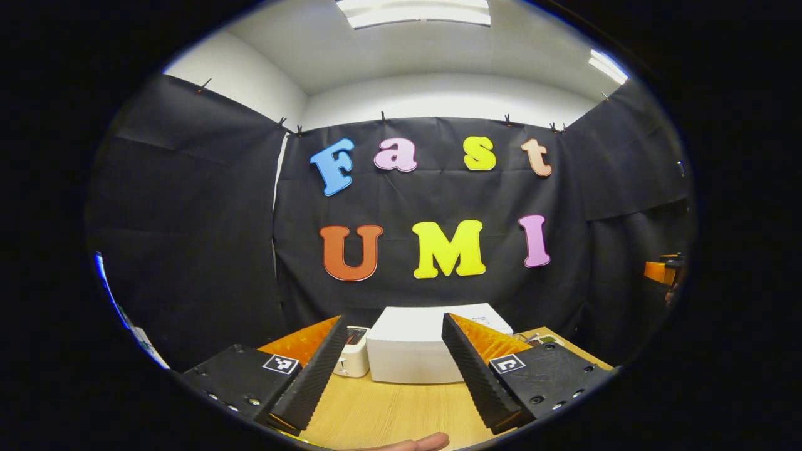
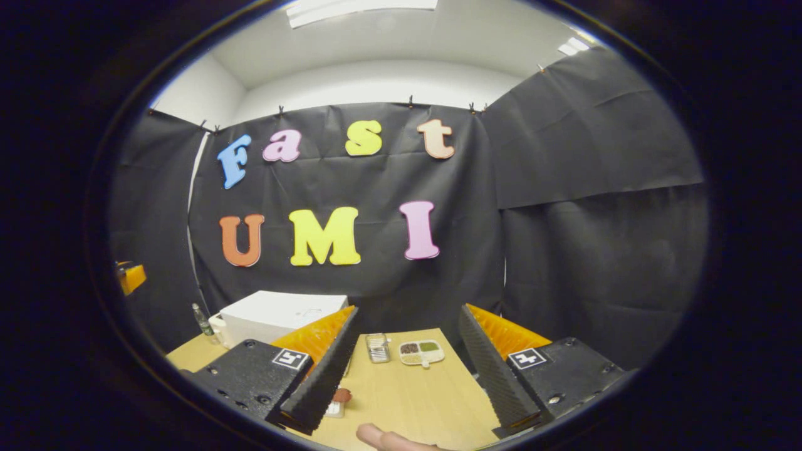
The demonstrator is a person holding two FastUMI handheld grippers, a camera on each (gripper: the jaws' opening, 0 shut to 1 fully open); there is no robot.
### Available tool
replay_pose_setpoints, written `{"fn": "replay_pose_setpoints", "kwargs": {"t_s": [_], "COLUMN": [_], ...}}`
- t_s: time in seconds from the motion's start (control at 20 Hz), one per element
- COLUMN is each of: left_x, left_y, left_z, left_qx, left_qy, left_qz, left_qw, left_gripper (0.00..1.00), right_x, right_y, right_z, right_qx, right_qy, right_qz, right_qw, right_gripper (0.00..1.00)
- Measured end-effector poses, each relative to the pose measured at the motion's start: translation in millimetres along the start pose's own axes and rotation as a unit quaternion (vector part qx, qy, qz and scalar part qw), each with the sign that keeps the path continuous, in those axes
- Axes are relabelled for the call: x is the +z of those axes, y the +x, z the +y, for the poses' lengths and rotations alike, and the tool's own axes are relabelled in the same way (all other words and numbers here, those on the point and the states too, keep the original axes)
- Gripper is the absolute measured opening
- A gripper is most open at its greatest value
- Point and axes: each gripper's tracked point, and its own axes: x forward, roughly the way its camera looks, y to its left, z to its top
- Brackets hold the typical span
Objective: Open the microwave oven with the left hand, put the food in, and close the microwave oven.
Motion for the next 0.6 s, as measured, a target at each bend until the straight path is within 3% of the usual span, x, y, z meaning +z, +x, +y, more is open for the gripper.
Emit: {"fn": "replay_pose_setpoints", "kwargs": {"t_s": [0.05, 0.1, 0.2, 0.25, 0.3, 0.35, 0.5, 0.55, 0.6], "left_x": [-1.0, -3.1, -9.6, -13.4, -17.2, -19.5, -26.0, -30.2, -35.6], "left_y": [1.5, 4.2, 10.1, 12.3, 15.9, 19.7, 31.3, 37.9, 43.9], "left_z": [-3.3, -6.9, -15.4, -19.8, -24.7, -29.7, -39.3, -44.6, -51.6], "left_qx": [-0.002, -0.003, -0.010, -0.014, -0.018, -0.023, -0.031, -0.035, -0.041], "left_qy": [0.001, 0.001, -0.002, -0.002, -0.002, -0.001, -0.006, -0.013, -0.019], "left_qz": [0.001, 0.002, 0.009, 0.014, 0.017, 0.018, 0.021, 0.025, 0.030], "left_qw": [1.000, 1.000, 1.000, 1.000, 1.000, 1.000, 0.999, 0.999, 0.999], "left_gripper": [0.94, 0.86, 0.86, 0.94, 0.95, 0.95, 0.95, 0.95, 0.95], "right_x": [1.7, 3.5, 7.9, 8.5, 8.5, 10.4, 10.5, 12.9, 15.0], "right_y": [-0.9, -2.1, -5.6, -6.7, -8.3, -11.0, -20.7, -24.4, -26.9], "right_z": [-0.2, 1.0, -0.3, -1.2, -1.5, -1.5, 2.1, 2.9, 2.2], "right_qx": [0.001, 0.003, 0.003, 0.003, 0.002, 0.001, 0.005, 0.006, 0.007], "right_qy": [-0.001, -0.003, -0.007, -0.009, -0.010, -0.011, -0.008, -0.009, -0.011], "right_qz": [-0.002, -0.005, -0.016, -0.018, -0.021, -0.025, -0.028, -0.032, -0.037], "right_qw": [1.000, 1.000, 1.000, 1.000, 1.000, 1.000, 1.000, 0.999, 0.999], "right_gripper": [1.00, 1.00, 1.00, 1.00, 0.92, 1.00, 1.00, 0.92, 1.00]}}
